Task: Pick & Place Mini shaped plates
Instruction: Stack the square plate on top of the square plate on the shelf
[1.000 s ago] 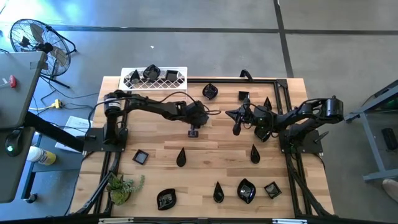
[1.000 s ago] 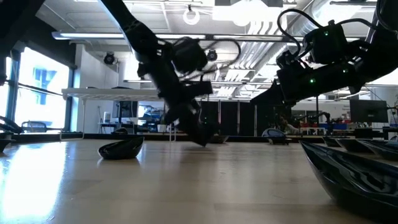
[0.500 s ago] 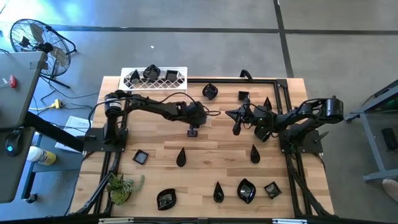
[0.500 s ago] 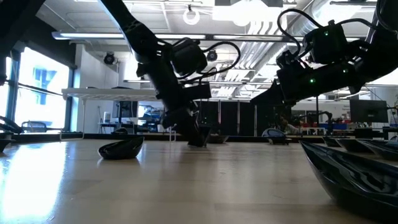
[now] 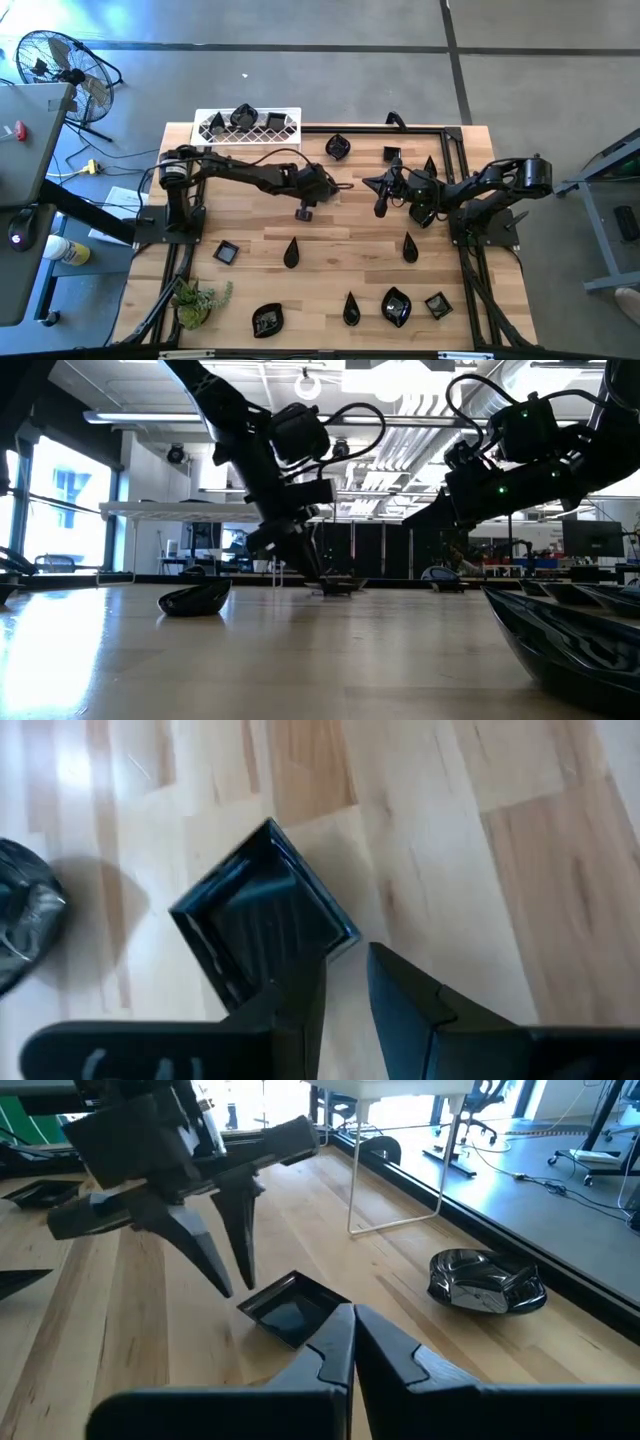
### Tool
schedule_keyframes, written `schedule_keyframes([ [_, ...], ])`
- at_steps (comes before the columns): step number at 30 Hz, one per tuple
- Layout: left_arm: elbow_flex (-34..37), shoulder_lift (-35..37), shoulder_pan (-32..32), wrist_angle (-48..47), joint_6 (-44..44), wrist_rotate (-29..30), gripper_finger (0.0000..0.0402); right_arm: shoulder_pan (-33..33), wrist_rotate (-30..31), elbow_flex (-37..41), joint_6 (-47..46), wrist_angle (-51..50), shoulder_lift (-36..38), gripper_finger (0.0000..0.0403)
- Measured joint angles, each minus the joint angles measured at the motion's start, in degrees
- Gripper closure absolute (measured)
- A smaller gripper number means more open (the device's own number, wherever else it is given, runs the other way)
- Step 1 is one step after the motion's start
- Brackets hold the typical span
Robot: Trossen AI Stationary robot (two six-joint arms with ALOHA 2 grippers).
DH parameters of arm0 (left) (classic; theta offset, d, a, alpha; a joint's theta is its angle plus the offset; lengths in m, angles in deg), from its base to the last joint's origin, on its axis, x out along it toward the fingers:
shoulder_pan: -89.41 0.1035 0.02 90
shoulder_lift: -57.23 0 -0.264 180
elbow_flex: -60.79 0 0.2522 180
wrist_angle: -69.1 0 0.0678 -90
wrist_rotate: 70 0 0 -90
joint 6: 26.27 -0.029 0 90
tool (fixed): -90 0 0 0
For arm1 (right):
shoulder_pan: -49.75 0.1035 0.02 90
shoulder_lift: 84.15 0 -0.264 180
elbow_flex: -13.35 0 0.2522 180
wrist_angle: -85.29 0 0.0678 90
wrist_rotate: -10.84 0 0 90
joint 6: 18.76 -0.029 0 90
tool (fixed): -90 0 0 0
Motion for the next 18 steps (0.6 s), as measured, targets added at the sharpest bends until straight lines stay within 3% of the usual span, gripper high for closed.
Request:
schedule_keyframes([
  [11, 0.0, 0.0, 0.0, -1.3, -5.5, 3.1, 0.0244, 0.0, 0.0, 0.0, 0.0, 0.0, 0.0, 0.0401],
  [18, 0.0, 0.0, 0.0, -0.3, -11.7, 3.2, 0.0258, 0.0, 0.0, 0.0, 0.0, 0.1, 0.0, 0.0397],
])
